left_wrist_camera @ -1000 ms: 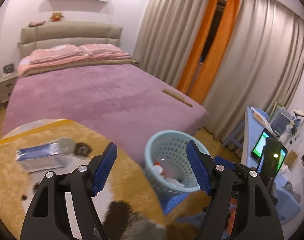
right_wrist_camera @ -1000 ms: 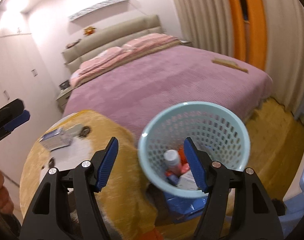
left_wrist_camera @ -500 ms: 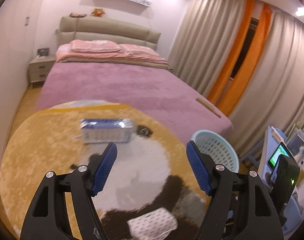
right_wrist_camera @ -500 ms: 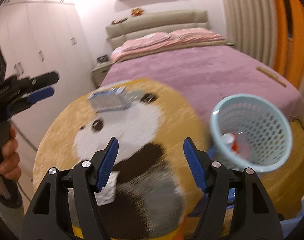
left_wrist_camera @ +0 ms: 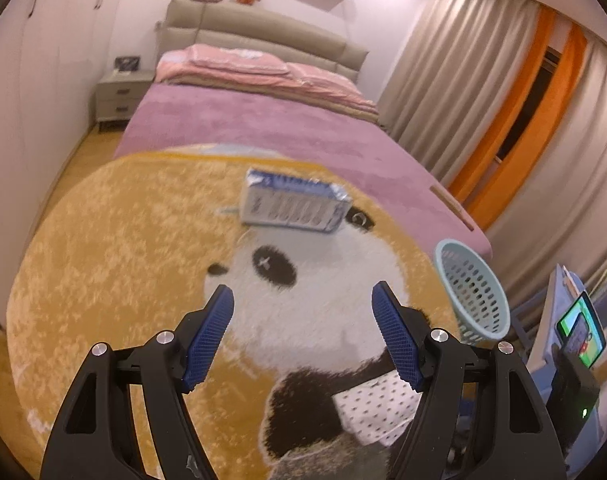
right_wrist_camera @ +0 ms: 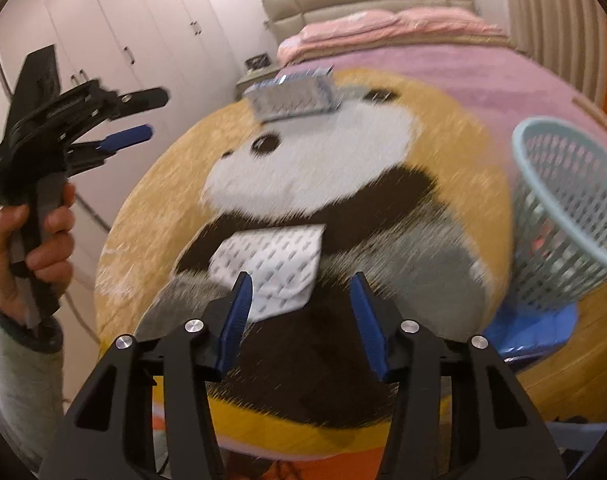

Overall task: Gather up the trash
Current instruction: 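Grasp the white heart-print paper with right tool while left tool reaches the rug, then grasp the second white milk carton with left tool while right tool holds the paper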

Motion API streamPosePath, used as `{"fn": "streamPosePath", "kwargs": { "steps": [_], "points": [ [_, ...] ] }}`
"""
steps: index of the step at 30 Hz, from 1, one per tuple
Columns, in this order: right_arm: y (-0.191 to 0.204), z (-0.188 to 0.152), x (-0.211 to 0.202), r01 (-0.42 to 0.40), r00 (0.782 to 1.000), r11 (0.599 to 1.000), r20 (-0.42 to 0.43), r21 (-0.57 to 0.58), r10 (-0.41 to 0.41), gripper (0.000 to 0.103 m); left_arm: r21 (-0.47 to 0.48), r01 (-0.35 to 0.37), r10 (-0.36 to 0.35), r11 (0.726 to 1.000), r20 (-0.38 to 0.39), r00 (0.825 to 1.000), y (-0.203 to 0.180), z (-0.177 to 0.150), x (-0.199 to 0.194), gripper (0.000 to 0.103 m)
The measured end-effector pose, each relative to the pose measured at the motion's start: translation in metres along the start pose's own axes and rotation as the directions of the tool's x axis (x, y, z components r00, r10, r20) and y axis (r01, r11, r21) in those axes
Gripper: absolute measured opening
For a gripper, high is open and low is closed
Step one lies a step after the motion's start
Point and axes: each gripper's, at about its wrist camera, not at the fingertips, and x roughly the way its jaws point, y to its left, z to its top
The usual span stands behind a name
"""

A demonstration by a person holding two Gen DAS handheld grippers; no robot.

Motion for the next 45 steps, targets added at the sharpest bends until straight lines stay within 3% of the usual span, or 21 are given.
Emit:
{"fn": "streamPosePath", "kwargs": {
  "steps": [4,5,7,15,17,19,25,28,35,41,43,45],
  "points": [
    [0.016,0.000,0.018,0.026,0.999,0.999,-0.036,-0.026,-0.027,0.050,-0.025,-0.019,0.018,1.000,-0.015,1.000,0.014,-0.003,0.007,0.070],
    [0.016,0.002,0.020,0.032,0.999,0.999,-0.039,-0.026,-0.033,0.054,-0.030,-0.021,0.021,0.999,-0.017,1.000,0.018,-0.003,0.007,0.070],
    [0.011,0.007,0.025,0.042,0.998,0.999,-0.043,-0.002,-0.042,0.076,-0.032,-0.024,0.024,0.999,-0.020,1.000,0.022,-0.004,0.009,0.070],
    [0.029,0.025,0.054,0.104,0.991,0.984,-0.072,-0.145,-0.115,0.086,-0.005,-0.027,0.026,1.000,-0.042,0.999,0.025,0.024,0.036,0.070],
    [0.036,0.027,0.061,0.144,0.985,0.972,-0.067,-0.185,-0.159,0.085,0.008,-0.028,0.029,1.000,-0.039,0.999,0.023,0.035,0.046,0.070],
    [0.040,0.029,0.064,0.173,0.981,0.962,-0.054,-0.210,-0.188,0.070,0.022,-0.039,0.040,0.999,-0.039,0.998,0.021,0.050,0.061,0.070],
    [0.023,0.037,0.057,0.164,0.985,0.973,-0.026,-0.162,-0.170,0.044,0.019,-0.069,0.070,0.997,-0.053,0.996,0.027,0.083,0.115,0.070],
    [0.007,0.047,0.049,0.191,0.981,0.974,0.005,-0.124,-0.192,0.041,0.007,-0.066,0.066,0.998,-0.066,0.996,0.032,0.093,0.138,0.070],
    [-0.032,0.063,0.032,0.228,0.973,0.973,0.045,-0.038,-0.226,0.040,0.019,0.047,-0.045,0.999,-0.121,0.992,0.018,0.085,0.151,0.063],
    [-0.053,0.068,0.018,0.246,0.966,0.969,0.078,0.014,-0.246,0.040,0.065,0.218,-0.199,0.974,-0.218,0.955,-0.020,0.048,0.130,0.061],
    [-0.057,0.071,0.016,0.250,0.964,0.968,0.083,0.026,-0.251,0.040,0.140,0.212,-0.177,0.967,-0.230,0.957,-0.037,0.037,0.121,0.061],
    [-0.060,0.071,0.014,0.257,0.962,0.966,0.087,0.036,-0.259,0.040,0.209,0.137,-0.096,0.968,-0.196,0.976,-0.048,0.034,0.113,0.067]
  ]
}}
